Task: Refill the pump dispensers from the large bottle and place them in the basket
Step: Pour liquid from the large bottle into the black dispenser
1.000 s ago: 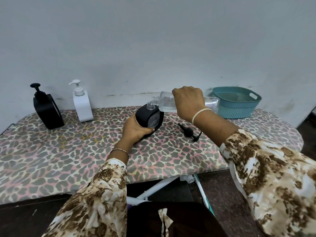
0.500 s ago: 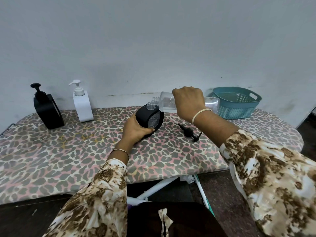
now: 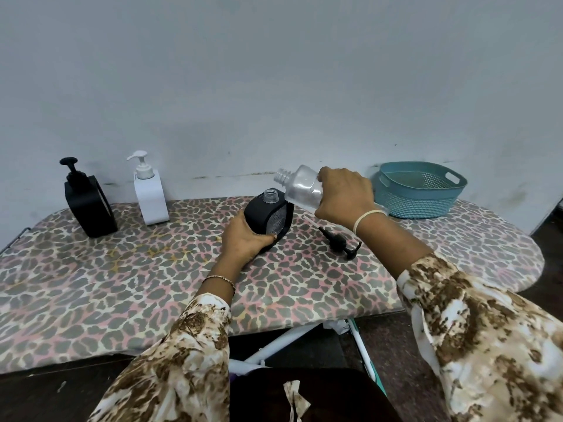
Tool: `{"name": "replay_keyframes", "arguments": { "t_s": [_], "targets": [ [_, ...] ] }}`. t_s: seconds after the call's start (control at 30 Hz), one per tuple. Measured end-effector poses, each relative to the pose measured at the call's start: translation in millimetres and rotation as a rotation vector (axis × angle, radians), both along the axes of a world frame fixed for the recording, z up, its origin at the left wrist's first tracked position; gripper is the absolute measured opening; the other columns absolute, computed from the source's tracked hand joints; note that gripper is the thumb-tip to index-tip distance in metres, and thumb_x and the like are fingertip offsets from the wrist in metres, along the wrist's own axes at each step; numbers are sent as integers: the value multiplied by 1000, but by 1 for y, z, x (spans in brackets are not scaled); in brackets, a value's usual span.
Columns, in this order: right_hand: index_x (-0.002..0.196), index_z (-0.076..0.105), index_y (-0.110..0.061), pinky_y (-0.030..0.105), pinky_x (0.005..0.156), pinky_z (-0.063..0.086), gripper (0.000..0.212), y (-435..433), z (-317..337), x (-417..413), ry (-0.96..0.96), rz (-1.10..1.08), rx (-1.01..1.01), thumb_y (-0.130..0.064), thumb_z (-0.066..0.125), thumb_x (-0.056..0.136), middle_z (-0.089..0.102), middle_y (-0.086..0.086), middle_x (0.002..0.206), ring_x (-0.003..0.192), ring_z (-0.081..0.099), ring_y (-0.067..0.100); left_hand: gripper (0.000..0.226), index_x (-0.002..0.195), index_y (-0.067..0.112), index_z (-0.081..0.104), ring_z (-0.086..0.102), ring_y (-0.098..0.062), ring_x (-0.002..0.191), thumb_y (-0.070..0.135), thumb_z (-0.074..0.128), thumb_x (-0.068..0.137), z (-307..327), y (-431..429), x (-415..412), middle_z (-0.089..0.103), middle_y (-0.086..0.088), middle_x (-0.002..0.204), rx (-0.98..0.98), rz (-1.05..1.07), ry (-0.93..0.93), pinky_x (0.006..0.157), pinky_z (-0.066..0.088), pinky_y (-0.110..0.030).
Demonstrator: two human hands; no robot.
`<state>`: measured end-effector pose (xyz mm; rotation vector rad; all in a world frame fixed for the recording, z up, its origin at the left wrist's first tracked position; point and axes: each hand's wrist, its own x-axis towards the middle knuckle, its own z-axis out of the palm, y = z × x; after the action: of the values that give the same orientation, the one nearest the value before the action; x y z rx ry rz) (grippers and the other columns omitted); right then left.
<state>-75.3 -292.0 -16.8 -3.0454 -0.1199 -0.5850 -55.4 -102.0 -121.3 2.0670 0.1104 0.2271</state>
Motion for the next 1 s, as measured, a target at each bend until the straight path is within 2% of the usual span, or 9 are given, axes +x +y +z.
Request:
{"name": "replay_keyframes", "arguments": {
  "t_s": [0.17, 0.33, 0.47, 0.57, 0.67, 0.87, 1.0],
  "targets": [
    [118, 57, -19, 36, 78, 53, 61, -21, 4, 6, -43, 0, 227, -49, 72, 66, 68, -1, 103, 94, 63, 24, 71, 122, 13, 57, 63, -21, 106, 16, 86, 57, 2, -4, -4, 67, -4, 116, 13, 20, -29, 92, 53, -36],
    [109, 57, -26, 32, 76, 51, 64, -51, 3, 9, -50, -65, 448, -60, 78, 59, 68, -8, 103, 97, 63, 17, 71, 122, 14, 57, 62, -22, 108, 15, 86, 58, 0, -7, -4, 67, -4, 117, -33, 40, -41, 95, 52, -41],
    [107, 58, -24, 32, 73, 49, 65, -67, -14, 14, -104, -111, 570, -59, 81, 58, 63, 1, 106, 96, 60, 21, 74, 125, 16, 56, 62, -23, 110, 15, 87, 58, -3, -8, -2, 66, -4, 120, -41, 35, -40, 97, 51, -42],
    [108, 58, -21, 36, 77, 52, 67, -72, -30, 20, -134, -142, 688, -55, 84, 56, 62, 5, 109, 98, 61, 23, 76, 127, 17, 54, 61, -23, 112, 14, 87, 58, -4, -7, -1, 65, -4, 122, -35, 33, -45, 98, 51, -41],
    [109, 58, -20, 37, 80, 53, 68, -76, -47, 23, -162, -140, 764, -52, 86, 56, 63, 5, 108, 97, 61, 23, 77, 128, 16, 54, 60, -24, 114, 13, 87, 59, -5, -8, -1, 64, -4, 123, -41, 29, -53, 99, 50, -42],
    [104, 58, -18, 36, 75, 55, 66, -78, -67, 32, -239, -173, 879, -52, 87, 56, 65, 2, 102, 91, 63, 21, 78, 132, 14, 51, 57, -23, 117, 10, 86, 63, -5, -9, -4, 62, -5, 127, -56, 29, -47, 102, 47, -39],
    [108, 56, -13, 28, 76, 47, 67, -78, -74, 35, -258, -183, 923, -48, 86, 60, 63, 4, 107, 96, 59, 20, 79, 132, 16, 50, 56, -23, 119, 11, 86, 63, -6, -9, -4, 61, -4, 128, -68, 30, -53, 104, 46, -41]
  ]
}}
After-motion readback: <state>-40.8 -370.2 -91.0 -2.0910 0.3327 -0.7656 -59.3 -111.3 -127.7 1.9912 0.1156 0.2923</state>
